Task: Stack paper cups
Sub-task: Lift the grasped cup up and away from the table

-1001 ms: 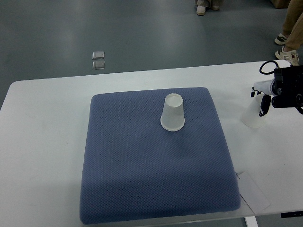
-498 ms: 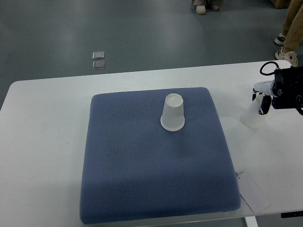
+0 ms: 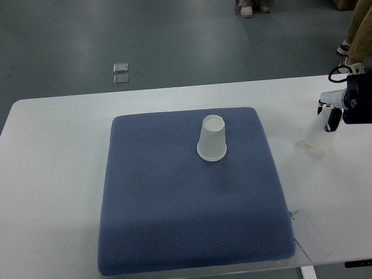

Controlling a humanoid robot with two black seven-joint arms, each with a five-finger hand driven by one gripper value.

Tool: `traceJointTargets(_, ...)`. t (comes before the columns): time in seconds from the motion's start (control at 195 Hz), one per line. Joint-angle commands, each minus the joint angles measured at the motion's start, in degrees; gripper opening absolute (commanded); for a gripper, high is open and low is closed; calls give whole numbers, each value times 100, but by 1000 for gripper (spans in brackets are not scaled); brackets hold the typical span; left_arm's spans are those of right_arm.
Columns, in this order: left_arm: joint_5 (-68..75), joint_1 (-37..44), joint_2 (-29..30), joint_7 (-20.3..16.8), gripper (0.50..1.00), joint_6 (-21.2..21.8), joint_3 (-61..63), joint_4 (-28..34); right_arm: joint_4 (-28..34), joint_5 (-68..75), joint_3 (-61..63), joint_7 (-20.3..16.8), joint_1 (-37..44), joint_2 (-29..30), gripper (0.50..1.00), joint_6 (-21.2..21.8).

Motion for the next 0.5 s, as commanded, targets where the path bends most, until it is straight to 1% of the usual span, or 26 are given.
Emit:
traceJointTargets(0.0, -1, -1, 0, 0, 1000, 0, 0, 1, 120, -8, -19, 1, 356, -84, 637, 175)
traceJointTargets(0.19, -1, -1, 0, 0, 1000, 0, 0, 1, 445, -34, -28, 1, 1121, -242, 639, 570)
traceJointTargets(0.38, -1, -1, 0, 0, 1000, 0, 0, 1, 1043, -34, -213, 1, 2281, -295, 639, 931)
traceJointTargets(0.436, -1, -1, 0, 0, 1000, 0, 0, -8, 1157, -34, -239, 1, 2685, -295, 639, 1150)
traceJointTargets(0.493, 8, -1, 0, 0, 1000, 0, 0, 1, 1245, -34, -239, 10, 3168, -304, 639, 1484)
